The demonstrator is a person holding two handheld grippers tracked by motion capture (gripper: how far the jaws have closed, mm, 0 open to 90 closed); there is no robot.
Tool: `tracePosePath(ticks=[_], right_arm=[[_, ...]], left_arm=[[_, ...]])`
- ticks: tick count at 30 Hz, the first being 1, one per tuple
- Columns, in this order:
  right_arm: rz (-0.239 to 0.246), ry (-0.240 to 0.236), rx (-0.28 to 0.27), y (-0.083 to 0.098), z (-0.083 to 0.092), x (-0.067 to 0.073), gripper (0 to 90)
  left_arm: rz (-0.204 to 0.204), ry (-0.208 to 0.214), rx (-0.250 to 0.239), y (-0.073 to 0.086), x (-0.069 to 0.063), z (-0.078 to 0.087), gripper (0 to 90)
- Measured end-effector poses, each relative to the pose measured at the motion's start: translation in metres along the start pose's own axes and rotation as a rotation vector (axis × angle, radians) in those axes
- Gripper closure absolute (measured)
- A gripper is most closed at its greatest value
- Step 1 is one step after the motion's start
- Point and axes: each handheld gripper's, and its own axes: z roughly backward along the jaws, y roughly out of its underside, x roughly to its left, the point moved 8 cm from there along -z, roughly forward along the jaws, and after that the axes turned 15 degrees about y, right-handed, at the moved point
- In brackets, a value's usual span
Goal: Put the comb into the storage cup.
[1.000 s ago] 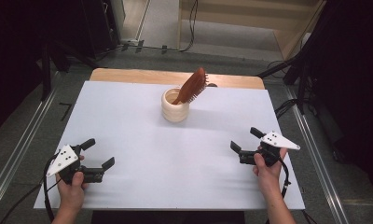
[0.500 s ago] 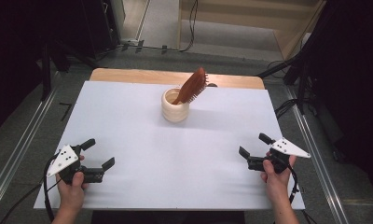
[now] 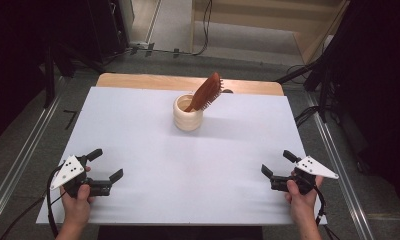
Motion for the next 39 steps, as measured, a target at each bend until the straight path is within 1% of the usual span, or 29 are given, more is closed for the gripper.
tracePosePath(ticks=[3, 6, 14, 20, 23, 26, 30, 32, 33, 36, 39], right_arm=[[0.0, -0.003, -0.002, 0.003, 0.003, -0.002, 0.0], [-0.017, 0.007, 0.001, 0.006, 0.007, -0.007, 0.0], [-0.015, 0.016, 0.002, 0.014, 0.016, -0.017, 0.0], [-0.027, 0.018, 0.008, 0.02, 0.022, -0.025, 0.0], [-0.034, 0.018, 0.006, 0.022, 0.023, -0.027, 0.0], [-0.034, 0.022, 0.003, 0.022, 0.025, -0.028, 0.0], [-0.016, 0.043, 0.004, 0.024, 0.026, -0.033, 0.0], [-0.026, 0.042, 0.004, 0.025, 0.027, -0.035, 0.0], [-0.04, 0.035, 0.005, 0.025, 0.027, -0.036, 0.0], [-0.063, 0.026, 0.004, 0.026, 0.026, -0.038, 0.0], [-0.066, 0.029, 0.001, 0.026, 0.026, -0.038, 0.0]], left_arm=[[0.0, 0.0, 0.0, 0.0, 0.0, 0.0, 0.0], [-0.001, 0.0, 0.001, 0.0, 0.0, 0.0, 0.0], [-0.007, -0.001, 0.008, 0.0, 0.0, 0.0, 0.0], [-0.004, -0.001, 0.006, 0.0, 0.0, 0.0, 0.0], [-0.003, -0.001, 0.004, 0.0, 0.0, 0.0, 0.0], [-0.003, -0.002, 0.004, 0.0, 0.0, 0.0, 0.0], [-0.003, -0.002, 0.003, 0.0, 0.0, 0.0, 0.0], [-0.003, -0.003, 0.004, 0.0, 0.001, 0.0, 0.0], [-0.003, -0.002, 0.003, 0.0, 0.001, 0.0, 0.0], [-0.002, -0.003, 0.003, 0.0, 0.0, 0.0, 0.0], [-0.005, -0.003, 0.007, 0.0, 0.001, 0.0, 0.0]])
